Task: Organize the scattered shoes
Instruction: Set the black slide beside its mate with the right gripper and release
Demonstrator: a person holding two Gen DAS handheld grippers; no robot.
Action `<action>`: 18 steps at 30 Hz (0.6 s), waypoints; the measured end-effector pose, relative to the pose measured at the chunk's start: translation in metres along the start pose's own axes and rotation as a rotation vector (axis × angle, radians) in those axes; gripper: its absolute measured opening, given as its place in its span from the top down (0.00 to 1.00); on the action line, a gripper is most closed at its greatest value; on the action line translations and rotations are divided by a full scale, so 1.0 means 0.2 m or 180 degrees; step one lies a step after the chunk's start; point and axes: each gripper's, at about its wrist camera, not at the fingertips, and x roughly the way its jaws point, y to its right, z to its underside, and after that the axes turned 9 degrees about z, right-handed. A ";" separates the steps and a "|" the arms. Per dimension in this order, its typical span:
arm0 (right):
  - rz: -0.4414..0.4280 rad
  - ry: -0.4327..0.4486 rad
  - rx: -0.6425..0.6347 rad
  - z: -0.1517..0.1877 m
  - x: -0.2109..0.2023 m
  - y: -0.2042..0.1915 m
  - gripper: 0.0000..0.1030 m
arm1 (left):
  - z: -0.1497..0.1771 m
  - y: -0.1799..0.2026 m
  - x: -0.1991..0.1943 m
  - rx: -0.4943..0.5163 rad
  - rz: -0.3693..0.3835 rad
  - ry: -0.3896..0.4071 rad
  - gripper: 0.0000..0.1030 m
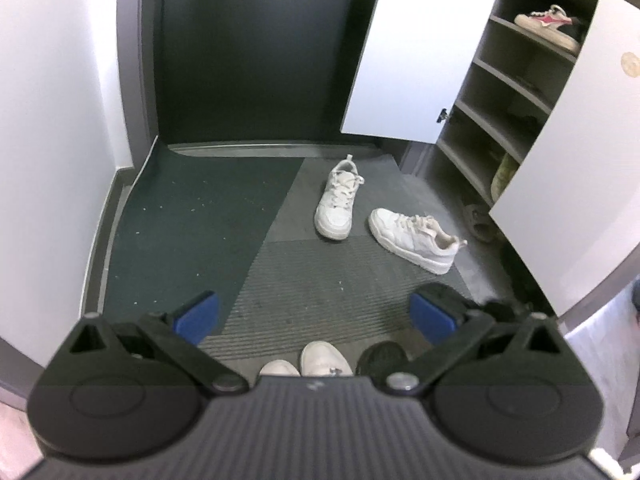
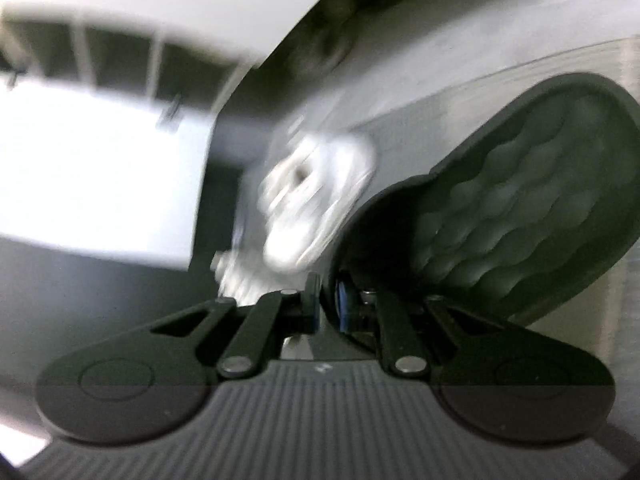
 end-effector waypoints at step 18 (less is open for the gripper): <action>0.0920 -0.0862 -0.0900 0.06 0.07 0.41 0.41 | 0.05 0.08 -0.07 0.0158 0.0007 0.0045 0.00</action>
